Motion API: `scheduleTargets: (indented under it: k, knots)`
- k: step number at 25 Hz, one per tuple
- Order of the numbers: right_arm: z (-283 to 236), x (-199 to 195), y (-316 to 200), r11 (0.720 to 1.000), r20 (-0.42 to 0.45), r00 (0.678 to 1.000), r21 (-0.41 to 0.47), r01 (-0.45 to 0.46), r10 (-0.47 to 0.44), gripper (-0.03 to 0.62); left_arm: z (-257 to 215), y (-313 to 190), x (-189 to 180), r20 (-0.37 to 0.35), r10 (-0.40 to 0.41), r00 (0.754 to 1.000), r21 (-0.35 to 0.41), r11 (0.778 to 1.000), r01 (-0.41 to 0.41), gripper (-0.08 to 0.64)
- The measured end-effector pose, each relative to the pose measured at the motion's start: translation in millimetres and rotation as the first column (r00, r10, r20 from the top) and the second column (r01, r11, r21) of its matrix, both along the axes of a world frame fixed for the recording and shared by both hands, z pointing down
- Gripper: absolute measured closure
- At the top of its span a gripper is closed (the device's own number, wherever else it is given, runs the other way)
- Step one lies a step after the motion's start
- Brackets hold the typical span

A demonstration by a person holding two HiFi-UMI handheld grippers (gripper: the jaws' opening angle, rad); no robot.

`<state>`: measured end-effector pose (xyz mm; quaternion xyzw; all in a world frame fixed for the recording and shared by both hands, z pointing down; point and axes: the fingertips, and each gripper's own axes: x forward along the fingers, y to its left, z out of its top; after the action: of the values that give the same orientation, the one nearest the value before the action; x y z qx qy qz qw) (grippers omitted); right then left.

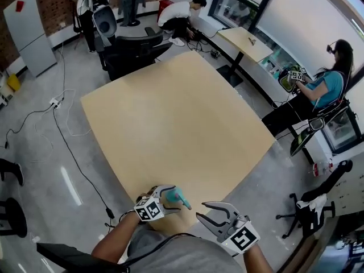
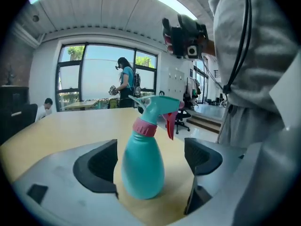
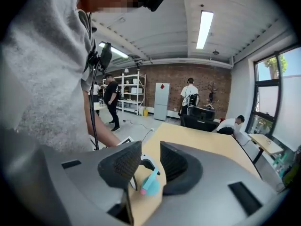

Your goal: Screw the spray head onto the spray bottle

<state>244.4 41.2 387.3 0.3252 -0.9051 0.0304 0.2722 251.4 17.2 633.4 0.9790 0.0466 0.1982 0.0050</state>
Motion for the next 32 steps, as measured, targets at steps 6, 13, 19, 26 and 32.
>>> scheduleTargets:
  k: [6,13,19,26,32]
  knots:
    - [61.9,-0.7,-5.7,0.956,-0.358,0.889,-0.046,0.289,-0.286,0.480,36.8,-10.4,34.1,0.013,0.008,1.000,0.090,0.996,-0.009,0.136]
    - [137.6,-6.9,-9.5,0.576,-0.785,0.213,-0.213,0.789,-0.581,0.480,41.1,-14.3,38.1,-0.062,-0.010,0.998,0.017,1.000,0.011,0.193]
    - [175.7,-13.4,-4.5,0.357,-0.783,0.020,-0.261,0.897,-0.622,0.467,42.8,-14.0,38.6,-0.067,0.020,0.998,0.003,1.000,-0.019,0.193]
    - [205.9,-48.9,14.7,0.303,-0.712,0.050,-0.233,0.924,-0.700,0.457,43.5,-14.6,35.3,-0.082,0.023,0.996,-0.018,1.000,-0.025,0.193]
    - [205.5,-29.2,-16.1,0.368,-0.726,0.045,-0.292,0.883,-0.686,0.499,42.7,-13.0,32.7,-0.092,0.015,0.996,-0.033,0.999,-0.018,0.193]
